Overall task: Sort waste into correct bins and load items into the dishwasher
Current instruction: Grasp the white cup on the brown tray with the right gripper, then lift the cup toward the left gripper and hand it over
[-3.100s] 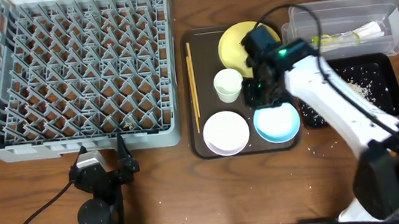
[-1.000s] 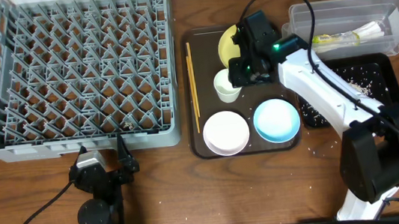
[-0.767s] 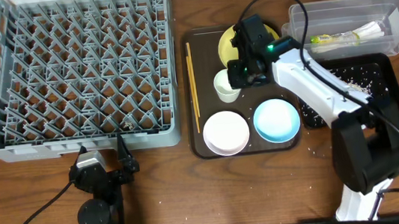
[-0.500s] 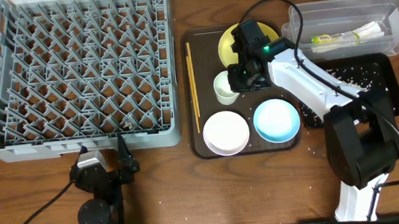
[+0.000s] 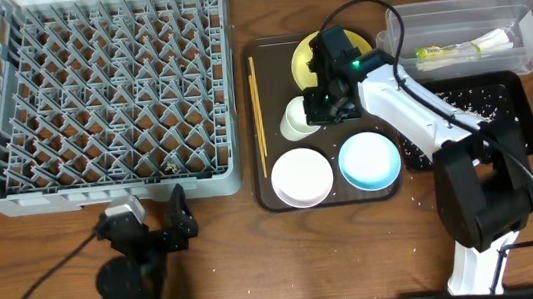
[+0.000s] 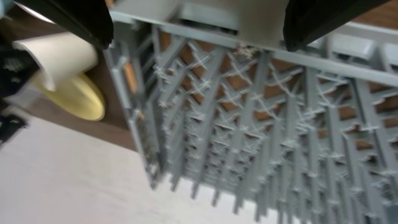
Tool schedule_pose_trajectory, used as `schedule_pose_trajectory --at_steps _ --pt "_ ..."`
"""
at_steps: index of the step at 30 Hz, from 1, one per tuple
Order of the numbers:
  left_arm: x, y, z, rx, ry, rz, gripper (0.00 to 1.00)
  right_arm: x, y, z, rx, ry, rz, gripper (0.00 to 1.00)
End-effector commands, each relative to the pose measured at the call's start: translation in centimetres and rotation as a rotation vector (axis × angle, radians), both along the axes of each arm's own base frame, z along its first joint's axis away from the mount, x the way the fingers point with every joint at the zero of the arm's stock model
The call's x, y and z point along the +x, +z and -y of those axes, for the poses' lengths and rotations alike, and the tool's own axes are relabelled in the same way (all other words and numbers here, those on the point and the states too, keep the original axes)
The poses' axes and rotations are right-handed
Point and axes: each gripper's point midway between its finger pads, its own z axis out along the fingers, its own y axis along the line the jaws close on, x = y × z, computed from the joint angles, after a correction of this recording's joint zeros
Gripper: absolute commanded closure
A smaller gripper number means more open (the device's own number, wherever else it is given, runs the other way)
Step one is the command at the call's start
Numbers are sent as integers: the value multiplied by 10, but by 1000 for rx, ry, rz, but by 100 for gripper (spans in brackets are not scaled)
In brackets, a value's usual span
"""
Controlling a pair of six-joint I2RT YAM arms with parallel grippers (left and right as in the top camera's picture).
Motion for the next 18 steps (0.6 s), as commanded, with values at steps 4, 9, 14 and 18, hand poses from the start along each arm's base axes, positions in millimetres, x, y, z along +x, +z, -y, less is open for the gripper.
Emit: schedule_pose_trajectory --at_steps 4,9,14,18 --pt "10 63 39 -99 -215 -131 11 16 92 14 148 -9 151 99" --pt "32 106 83 -219 -477 -187 11 11 152 37 246 -24 248 99" --pt "38 126 117 -397 -703 -199 11 2 180 39 421 20 245 99" --pt "46 129 122 -664 -666 -329 11 -7 186 26 573 123 208 99"
